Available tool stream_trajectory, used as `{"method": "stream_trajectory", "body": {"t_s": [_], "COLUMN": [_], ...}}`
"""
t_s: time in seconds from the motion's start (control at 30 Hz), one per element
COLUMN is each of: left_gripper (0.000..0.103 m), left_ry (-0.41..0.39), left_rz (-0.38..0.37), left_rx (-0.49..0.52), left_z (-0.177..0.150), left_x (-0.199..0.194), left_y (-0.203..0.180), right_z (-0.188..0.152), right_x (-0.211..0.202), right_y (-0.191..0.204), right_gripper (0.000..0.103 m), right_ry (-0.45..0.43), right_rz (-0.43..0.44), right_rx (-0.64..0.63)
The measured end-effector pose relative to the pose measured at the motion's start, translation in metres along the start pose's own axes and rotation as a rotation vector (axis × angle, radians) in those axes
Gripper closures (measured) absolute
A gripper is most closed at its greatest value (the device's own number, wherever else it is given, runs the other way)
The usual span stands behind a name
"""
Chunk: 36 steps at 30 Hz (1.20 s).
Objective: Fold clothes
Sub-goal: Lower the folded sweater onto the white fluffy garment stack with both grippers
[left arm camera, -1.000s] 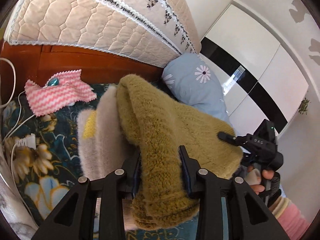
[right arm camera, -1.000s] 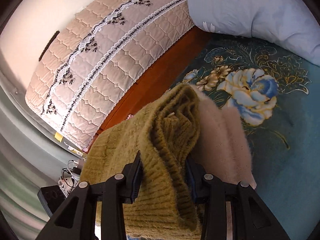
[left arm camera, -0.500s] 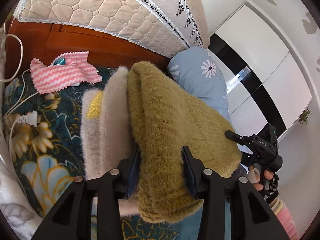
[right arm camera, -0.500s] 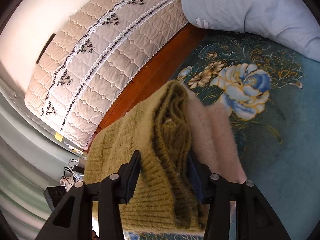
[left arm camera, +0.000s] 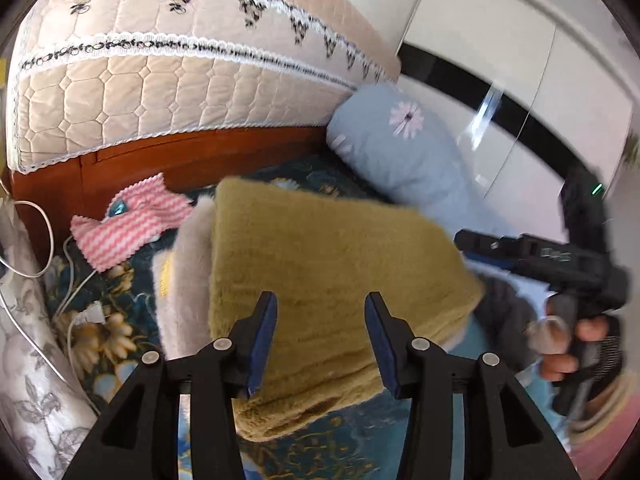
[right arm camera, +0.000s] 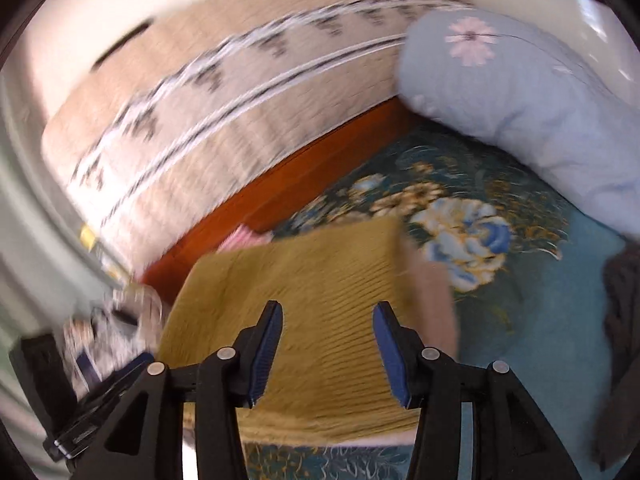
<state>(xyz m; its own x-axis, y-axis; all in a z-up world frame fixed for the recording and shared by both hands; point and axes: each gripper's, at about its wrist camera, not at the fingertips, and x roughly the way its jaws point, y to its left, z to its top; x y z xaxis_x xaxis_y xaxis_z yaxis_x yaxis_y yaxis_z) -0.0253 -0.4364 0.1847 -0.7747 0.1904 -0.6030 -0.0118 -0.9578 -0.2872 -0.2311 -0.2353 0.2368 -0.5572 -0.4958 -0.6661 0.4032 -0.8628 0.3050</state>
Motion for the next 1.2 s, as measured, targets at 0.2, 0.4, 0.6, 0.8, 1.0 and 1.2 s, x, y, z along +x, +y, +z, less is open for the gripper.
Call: {"method": "stream_trajectory", "body": {"t_s": [0.2, 0.4, 0.6, 0.8, 1.0, 1.2], "left_gripper": [0.056, 0.056, 0.056, 0.055, 0.051, 0.045], "left_ry": [-0.001, 0.016, -0.002, -0.076, -0.103, -0.101], "left_rz": [-0.012, -0.017, -0.017, 0.007, 0.022, 0.028], "left_rx": [0.046, 0.024, -0.02, -0.052, -0.079, -0.114], "left_z": [-0.014, -0.012, -0.011, -0.024, -0.05, -0.079], "left_x": [0.01, 0.021, 0.023, -0.016, -0.026, -0.027], "left_y": [0.014, 0.017, 0.018, 0.004, -0.01, -0.023], "right_z": [-0.024, -0.027, -0.028, -0.038, -0.068, -0.118], "right_x": [0.042, 0.061, 0.074, 0.045, -0.002, -0.016], "right_y": [0.009, -0.002, -0.004, 0.005, 0.013, 0.019], "right_gripper": [0.052, 0.051, 0.051, 0.051, 0.049, 0.043], "right_ry": [0.067, 0.079, 0.078, -0.004, -0.132, -0.173], "right_rz": [-0.091, -0.109, -0.143, -0.153, -0.124, -0.058], "right_rx": [-0.121, -0.091, -0.094, -0.082, -0.084, -0.057]}}
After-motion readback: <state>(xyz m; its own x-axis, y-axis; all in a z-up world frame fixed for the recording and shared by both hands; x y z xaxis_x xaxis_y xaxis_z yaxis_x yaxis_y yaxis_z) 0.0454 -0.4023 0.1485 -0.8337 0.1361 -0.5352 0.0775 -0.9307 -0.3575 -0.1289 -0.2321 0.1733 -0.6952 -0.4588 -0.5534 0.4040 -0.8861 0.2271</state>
